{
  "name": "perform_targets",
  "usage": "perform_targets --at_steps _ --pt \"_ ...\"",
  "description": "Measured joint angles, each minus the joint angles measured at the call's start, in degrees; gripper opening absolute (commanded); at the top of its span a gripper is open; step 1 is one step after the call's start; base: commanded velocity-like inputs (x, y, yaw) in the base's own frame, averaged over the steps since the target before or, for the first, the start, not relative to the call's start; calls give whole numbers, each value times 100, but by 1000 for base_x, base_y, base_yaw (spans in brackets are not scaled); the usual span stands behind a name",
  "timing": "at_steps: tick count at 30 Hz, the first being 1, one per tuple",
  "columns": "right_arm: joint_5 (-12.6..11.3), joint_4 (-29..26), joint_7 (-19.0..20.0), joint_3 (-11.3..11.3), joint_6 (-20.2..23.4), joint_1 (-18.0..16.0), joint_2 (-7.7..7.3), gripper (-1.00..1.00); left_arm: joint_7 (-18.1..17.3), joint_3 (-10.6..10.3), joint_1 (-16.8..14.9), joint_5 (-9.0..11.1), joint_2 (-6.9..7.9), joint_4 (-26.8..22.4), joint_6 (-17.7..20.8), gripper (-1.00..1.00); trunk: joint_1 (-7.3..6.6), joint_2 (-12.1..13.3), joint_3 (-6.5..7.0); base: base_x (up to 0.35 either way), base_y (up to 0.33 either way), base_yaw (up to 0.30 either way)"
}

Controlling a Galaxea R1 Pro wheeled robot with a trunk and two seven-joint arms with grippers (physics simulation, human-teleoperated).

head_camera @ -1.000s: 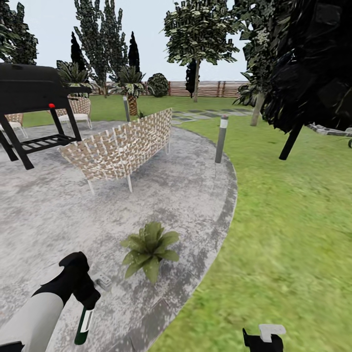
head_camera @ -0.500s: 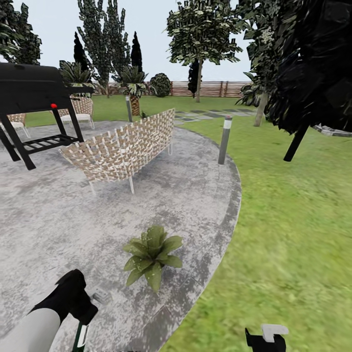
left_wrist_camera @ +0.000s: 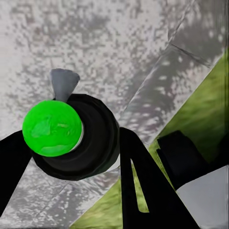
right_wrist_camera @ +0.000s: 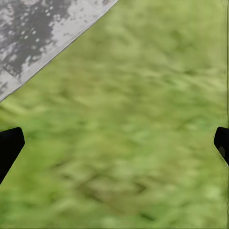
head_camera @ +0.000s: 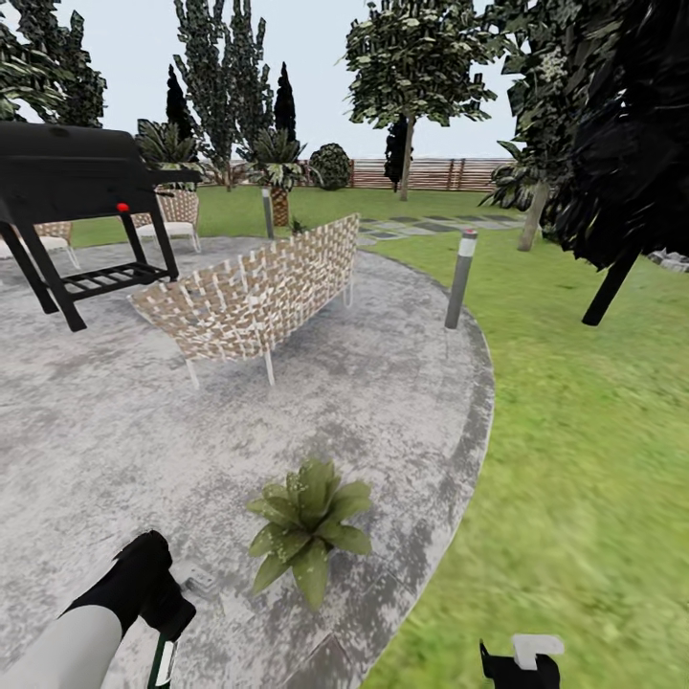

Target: Pick up the pesticide atomizer in the garden and spray insectifuge to fully cover both potted plants in the garden.

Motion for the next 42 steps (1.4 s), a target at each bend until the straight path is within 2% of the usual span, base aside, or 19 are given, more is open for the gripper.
perform_targets --at_steps 5,12,15,17,20,26,32,38,42 --pt "0 1 0 -1 1 -1 1 100 1 -5 80 1 -4 57 -6 -100 2 0 0 34 -64 0" --pt "-1 1 0 -1 1 0 5 100 -161 -26 157 4 -111 280 -79 -100 2 0 0 1 -2 0" --pt "2 1 0 -1 1 3 1 100 -834 -78 153 -40 -66 255 -208 -100 2 0 0 0 0 0" --pt "0 1 0 -1 1 0 1 100 -1021 -93 148 -145 -42 202 -299 -100 2 0 0 0 0 0" --pt "1 1 0 -1 1 -1 5 100 -940 -97 141 -236 -27 181 -331 -100 2 0 0 0 0 0" --pt "-1 1 0 -1 1 0 1 100 -900 -90 128 -254 -6 174 -331 -100 2 0 0 18 -8 25" --pt "-1 1 0 -2 1 -2 0 100 -880 -90 126 -251 -5 172 -326 -100 0 0 0 185 -165 237" --pt "-1 0 0 -2 0 -1 0 100 -534 -97 131 -245 -27 180 -312 -100 2 0 0 88 -243 51" --pt "0 0 0 -2 0 0 0 100 -497 -82 131 -245 -10 181 -299 -100 4 1 0 -163 -228 3"
